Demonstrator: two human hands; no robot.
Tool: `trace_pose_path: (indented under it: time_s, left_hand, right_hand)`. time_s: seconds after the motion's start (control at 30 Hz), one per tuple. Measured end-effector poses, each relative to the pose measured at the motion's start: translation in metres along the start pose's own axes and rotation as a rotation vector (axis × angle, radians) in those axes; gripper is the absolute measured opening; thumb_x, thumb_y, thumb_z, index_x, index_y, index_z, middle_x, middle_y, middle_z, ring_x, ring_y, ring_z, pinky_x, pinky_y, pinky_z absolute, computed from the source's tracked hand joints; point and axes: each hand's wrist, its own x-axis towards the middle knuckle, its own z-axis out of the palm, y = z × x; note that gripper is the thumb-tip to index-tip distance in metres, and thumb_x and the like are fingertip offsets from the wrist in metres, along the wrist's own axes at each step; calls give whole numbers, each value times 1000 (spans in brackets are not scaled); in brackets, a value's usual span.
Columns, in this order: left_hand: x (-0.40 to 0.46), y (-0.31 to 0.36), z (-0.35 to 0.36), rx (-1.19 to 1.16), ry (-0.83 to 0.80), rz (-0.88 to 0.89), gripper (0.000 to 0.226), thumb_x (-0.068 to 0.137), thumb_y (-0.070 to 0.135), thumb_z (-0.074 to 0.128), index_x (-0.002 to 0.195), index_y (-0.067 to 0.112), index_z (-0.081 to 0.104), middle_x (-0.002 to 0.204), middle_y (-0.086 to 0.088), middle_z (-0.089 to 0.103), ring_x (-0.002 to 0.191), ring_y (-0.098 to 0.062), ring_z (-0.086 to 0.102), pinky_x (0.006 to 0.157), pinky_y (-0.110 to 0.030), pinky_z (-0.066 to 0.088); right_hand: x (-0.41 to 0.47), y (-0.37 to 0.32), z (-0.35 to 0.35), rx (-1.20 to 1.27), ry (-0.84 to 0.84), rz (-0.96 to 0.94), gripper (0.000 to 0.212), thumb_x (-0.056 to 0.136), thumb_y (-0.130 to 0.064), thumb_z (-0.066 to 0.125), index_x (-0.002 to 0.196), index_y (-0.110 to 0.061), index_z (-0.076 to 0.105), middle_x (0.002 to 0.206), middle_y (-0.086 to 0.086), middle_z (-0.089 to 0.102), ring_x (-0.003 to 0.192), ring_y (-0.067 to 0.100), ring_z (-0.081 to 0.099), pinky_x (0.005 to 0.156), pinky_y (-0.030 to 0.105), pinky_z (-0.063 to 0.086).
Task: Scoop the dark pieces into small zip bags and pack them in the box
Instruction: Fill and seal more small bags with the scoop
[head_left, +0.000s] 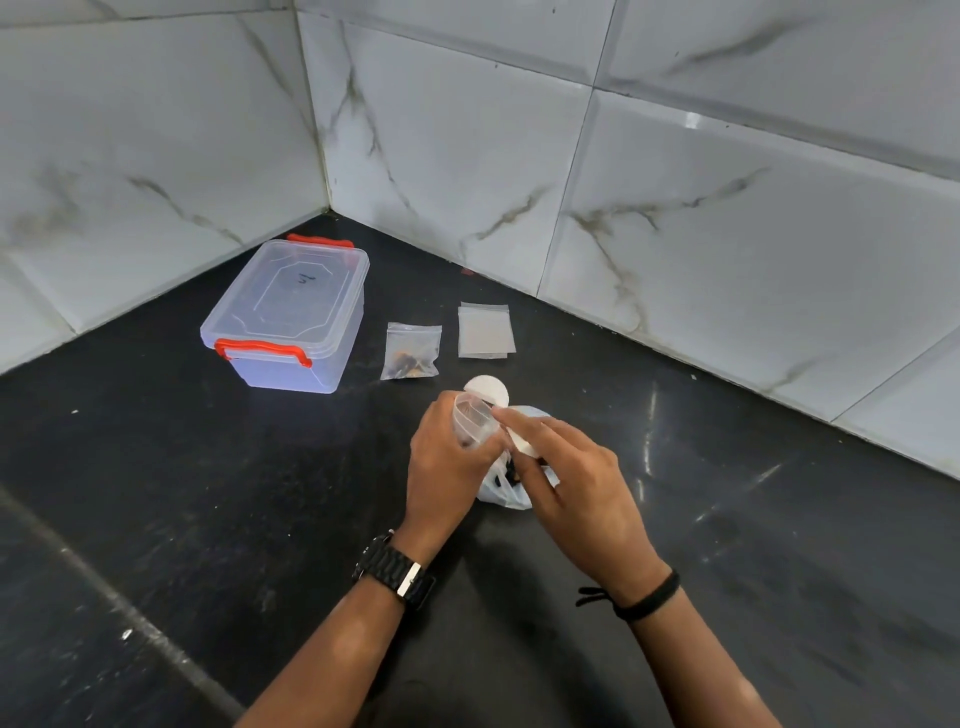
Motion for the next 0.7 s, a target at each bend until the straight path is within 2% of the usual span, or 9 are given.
trace_pose_path:
  time_s: [0.1,0.17,0.23,0.3,0.43,0.53,0.63,0.7]
  left_hand:
    - [0,-3,0,-48,-14,4,33,72,46,67,98,36,50,94,14,59,92,-8,59,81,-23,51]
    - [0,-7,1,-47,-9,-2,32,75,42,71,100,33,53,96,11,60,92,-8,59,81,-28,52]
    - [0,-10,0,-25,9,-20,32,81,36,72,106,32,54,102,9,58,95,-4,57,83,-22,48]
    - [0,-10,-1,-25,23,-53,31,85,30,69,112,30,56,107,7,54,97,-2,56,84,-15,43]
    - [-3,-11,-4,-91,28,-120,25,90,21,62,114,25,61,109,8,58,100,-1,57,89,-16,45]
    - [-7,-7,-6,-229,52,-173,20,89,22,64,105,30,54,100,9,63,89,1,61,81,-17,48]
    - [-11,-1,-9,-368,62,-197,20,86,31,67,95,26,50,93,-8,66,83,-22,66,75,-35,55]
    - [-12,4,-12,-408,6,-183,21,84,37,67,91,23,54,91,-11,66,83,-26,66,74,-39,55]
  right_hand:
    - [-1,2,0,20,-59,28,35,90,-12,54,125,-16,61,111,1,69,98,14,65,80,34,56]
    - [-2,2,0,85,39,81,32,90,-9,57,122,-15,63,110,-2,68,97,8,65,83,25,55]
    - [-3,4,-1,147,188,156,24,91,-10,58,114,-14,66,104,-8,67,91,1,64,78,16,52]
    - [-6,9,-3,120,233,224,16,92,-12,57,105,-14,67,96,-10,66,83,2,63,70,17,52]
    - [-22,31,12,-211,18,231,23,88,-11,58,109,-11,67,93,1,65,77,16,60,66,33,55]
    - [-28,42,26,-374,-131,186,34,82,-20,49,109,-9,67,89,5,65,74,25,59,60,41,54]
    - [-29,42,33,-464,-226,262,48,84,-43,40,111,-13,66,96,3,63,82,24,59,67,39,54]
    - [-28,41,34,-470,-269,308,53,85,-52,39,114,-17,65,103,3,60,92,24,56,77,39,51]
